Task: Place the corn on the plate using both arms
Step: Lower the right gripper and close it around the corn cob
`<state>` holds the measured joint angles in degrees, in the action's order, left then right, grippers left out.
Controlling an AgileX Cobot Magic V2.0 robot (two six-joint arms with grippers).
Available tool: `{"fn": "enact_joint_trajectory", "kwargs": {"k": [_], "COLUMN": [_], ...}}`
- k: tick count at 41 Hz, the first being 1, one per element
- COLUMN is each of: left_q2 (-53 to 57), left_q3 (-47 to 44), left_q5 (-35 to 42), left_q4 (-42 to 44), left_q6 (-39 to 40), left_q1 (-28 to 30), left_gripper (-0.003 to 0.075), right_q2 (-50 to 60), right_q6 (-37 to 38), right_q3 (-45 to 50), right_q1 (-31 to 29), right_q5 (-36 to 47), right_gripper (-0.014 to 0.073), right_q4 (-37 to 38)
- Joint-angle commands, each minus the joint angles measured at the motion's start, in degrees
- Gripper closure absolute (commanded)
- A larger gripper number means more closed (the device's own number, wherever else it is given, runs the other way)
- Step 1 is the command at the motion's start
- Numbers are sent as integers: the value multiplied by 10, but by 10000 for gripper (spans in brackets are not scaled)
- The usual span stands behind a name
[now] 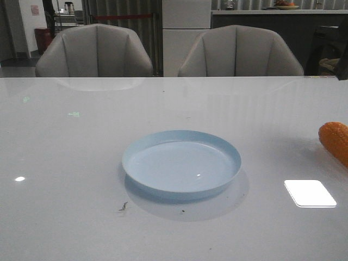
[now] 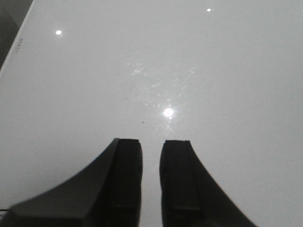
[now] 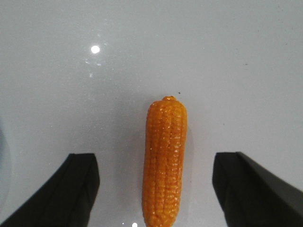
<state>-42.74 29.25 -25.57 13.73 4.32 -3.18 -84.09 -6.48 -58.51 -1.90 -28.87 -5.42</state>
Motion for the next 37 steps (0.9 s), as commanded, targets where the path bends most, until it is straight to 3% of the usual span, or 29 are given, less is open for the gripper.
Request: {"fn": "enact_joint_trajectory", "kwargs": {"k": [1,31,37], "left_q2": [4,4,4], "left_q3": [16,16,16], "left_q5": [42,42,42], "left_q4": [3,3,3], "left_q6": [5,5,5], "left_q1": [2,2,2], "left_gripper": [512,512,512], "right_q2": [-22,-193,-196], "right_q6": [0,0,-1], "right_q3": [-40,-55,-55], "right_q1": [-5,-5,-5], "right_q5": [24,47,40], "right_gripper": [-8,-6,119], "right_q4": [4,4,10]}}
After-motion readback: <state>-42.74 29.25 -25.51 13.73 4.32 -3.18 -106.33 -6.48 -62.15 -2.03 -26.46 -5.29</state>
